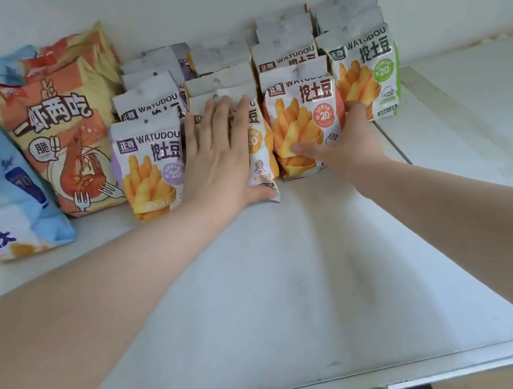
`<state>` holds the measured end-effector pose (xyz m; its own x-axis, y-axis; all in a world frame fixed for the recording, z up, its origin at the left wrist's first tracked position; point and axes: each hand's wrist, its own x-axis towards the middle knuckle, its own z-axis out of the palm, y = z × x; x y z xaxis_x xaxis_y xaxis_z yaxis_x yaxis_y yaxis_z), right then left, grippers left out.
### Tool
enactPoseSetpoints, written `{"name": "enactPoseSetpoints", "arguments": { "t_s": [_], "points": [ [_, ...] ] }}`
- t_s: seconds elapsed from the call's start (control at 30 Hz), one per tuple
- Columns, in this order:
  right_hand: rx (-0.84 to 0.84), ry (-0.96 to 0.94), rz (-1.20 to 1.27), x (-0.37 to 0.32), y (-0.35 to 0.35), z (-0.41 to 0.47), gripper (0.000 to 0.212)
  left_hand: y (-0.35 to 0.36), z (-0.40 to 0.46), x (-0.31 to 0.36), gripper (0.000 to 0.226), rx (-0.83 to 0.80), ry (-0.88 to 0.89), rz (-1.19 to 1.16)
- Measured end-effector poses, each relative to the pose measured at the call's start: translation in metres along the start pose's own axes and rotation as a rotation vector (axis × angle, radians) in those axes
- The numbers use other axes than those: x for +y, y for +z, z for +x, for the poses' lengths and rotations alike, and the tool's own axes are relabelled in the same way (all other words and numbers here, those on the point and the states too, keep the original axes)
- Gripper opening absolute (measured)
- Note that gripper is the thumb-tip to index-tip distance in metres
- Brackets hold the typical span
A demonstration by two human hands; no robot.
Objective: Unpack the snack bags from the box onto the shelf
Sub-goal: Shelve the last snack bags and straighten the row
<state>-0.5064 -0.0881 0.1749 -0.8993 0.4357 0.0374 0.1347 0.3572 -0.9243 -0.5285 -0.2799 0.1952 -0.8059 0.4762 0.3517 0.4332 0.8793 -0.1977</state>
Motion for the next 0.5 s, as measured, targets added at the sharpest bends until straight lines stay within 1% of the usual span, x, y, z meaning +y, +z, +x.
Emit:
{"name": "enactPoseSetpoints", "arguments": {
  "t_s": [0.1, 0.27, 0.33, 0.43, 0.5],
  "points": [
    [0.048, -0.063, -0.037, 0.004, -0.001, 0.003, 0.077, 0.013, 0.005, 0.004, 0.14, 0.124, -0.036, 0.096],
    [0.034, -0.096, -0.055, 0.003, 0.003, 0.007, 0.076, 0.03, 0.019, 0.005, 0.129, 0.2, -0.022, 0.12],
    [0.035, -0.1, 0.002, 0.006, 0.004, 0.006, 0.086, 0.033, 0.019, 0.005, 0.128, 0.236, 0.0, 0.096],
    [0.077, -0.119, 0.068, 0.015, 0.003, 0.002, 0.108, 0.026, 0.012, 0.0, 0.127, 0.276, 0.071, 0.047],
    [0.064, -0.144, 0.061, 0.017, 0.003, -0.002, 0.11, 0.02, 0.005, -0.008, 0.124, 0.274, 0.116, 0.099]
  ]
}}
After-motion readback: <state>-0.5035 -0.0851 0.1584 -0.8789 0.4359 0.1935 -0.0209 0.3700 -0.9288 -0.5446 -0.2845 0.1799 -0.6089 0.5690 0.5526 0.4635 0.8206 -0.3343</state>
